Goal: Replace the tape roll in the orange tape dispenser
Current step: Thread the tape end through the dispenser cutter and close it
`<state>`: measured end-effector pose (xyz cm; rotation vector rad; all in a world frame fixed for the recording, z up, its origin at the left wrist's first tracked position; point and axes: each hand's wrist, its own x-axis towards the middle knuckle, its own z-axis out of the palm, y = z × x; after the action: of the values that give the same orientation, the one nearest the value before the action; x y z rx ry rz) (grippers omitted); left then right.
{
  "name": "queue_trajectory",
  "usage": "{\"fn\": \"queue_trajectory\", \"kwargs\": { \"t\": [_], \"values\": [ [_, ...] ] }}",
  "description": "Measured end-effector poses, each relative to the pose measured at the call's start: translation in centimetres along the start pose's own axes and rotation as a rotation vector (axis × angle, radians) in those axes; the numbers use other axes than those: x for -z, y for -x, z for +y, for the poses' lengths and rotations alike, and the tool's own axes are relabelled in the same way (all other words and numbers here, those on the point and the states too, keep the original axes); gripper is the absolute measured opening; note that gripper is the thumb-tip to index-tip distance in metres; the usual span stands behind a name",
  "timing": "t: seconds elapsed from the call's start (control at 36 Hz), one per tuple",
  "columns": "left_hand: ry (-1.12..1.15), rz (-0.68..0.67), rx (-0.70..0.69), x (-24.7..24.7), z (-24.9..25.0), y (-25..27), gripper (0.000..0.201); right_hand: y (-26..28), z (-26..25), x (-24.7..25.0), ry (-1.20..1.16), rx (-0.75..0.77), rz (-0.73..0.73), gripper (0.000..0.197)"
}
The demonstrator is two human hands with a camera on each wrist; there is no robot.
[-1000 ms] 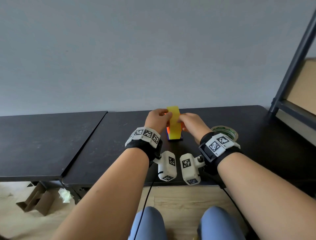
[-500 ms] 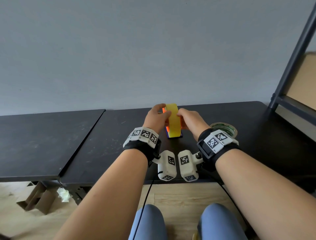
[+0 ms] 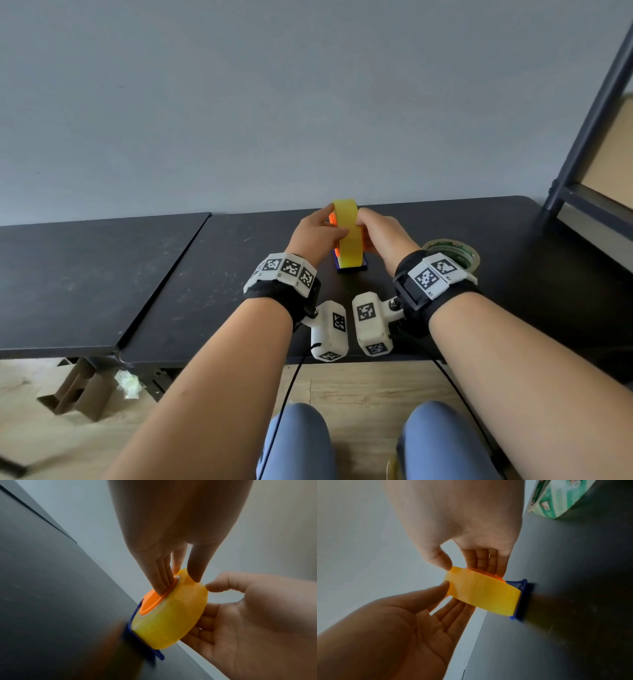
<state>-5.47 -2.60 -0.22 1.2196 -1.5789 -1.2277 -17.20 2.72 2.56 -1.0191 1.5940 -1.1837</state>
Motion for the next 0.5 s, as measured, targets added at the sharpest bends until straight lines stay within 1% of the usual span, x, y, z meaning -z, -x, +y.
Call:
{"fn": "queue_trajectory", "kwargs": {
  "t": [0.11,0.14,0.19,0.22,0.31,0.36,0.39,0.42,0.44,0.5],
  "values": [
    [-0.039,0.007,-0.031,0.0,-0.2,-0.2,0.07,0.2,0.2,0.0,0.014,0.011,-0.006,0.02],
    [-0.045,0.006,-0.042,0.0,-0.2,-0.2,0.06,0.2,0.2,0.0,0.018,0.013,-0.002,0.021],
    [-0.059,0.006,-0.07,-0.1,0.0,0.2,0.032,0.1,0.5,-0.1,0.034,0.015,-0.002,0.016],
    [-0.065,0.012,-0.082,-0.2,0.0,0.3,0.025,-0.1,0.6,0.0,0.04,0.016,0.0,0.016],
    [-0.068,0.04,-0.099,-0.3,0.0,0.3,0.025,-0.7,0.9,-0.1,0.051,0.013,-0.004,0.023],
    [-0.081,0.05,-0.111,-0.5,0.0,0.2,0.016,-0.6,0.7,-0.1,0.057,0.012,0.008,0.029],
    [-0.087,0.054,-0.116,-0.5,0.0,0.0,0.013,-0.5,0.7,-0.1,0.059,0.011,0.008,0.029],
    [-0.088,0.061,-0.116,-0.5,-0.1,-0.2,0.011,-0.4,0.7,-0.2,0.063,0.014,0.001,0.023],
    [-0.09,0.071,-0.115,-0.6,-0.2,-0.4,0.017,-0.3,0.6,-0.2,0.068,0.018,-0.008,0.016],
    [-0.084,0.084,-0.11,-0.6,-0.4,-1.1,0.03,-0.4,0.7,-0.2,0.067,0.029,-0.016,0.011]
  ]
}}
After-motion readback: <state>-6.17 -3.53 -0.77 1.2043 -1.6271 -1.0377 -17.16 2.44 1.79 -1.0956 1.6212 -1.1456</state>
